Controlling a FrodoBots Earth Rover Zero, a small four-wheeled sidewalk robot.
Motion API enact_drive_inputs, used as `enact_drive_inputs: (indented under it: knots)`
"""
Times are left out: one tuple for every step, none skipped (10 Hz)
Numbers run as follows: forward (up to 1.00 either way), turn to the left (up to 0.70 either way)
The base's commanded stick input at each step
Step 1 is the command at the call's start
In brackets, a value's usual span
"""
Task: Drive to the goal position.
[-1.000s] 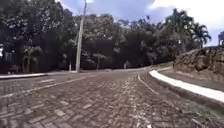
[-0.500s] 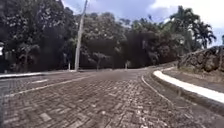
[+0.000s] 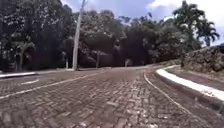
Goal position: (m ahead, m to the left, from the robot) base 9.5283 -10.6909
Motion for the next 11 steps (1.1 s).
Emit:
enact_drive_inputs:
  knots:
    - [1.0,0.0]
    - [1.0,0.0]
    - [1.0,0.0]
    - [1.0,0.0]
    - [1.0,-0.19]
    - [1.0,-0.13]
    - [1.0,0.0]
    - [1.0,0.0]
    - [1.0,0.0]
    - [1.0,0.0]
    - [1.0,-0.11]
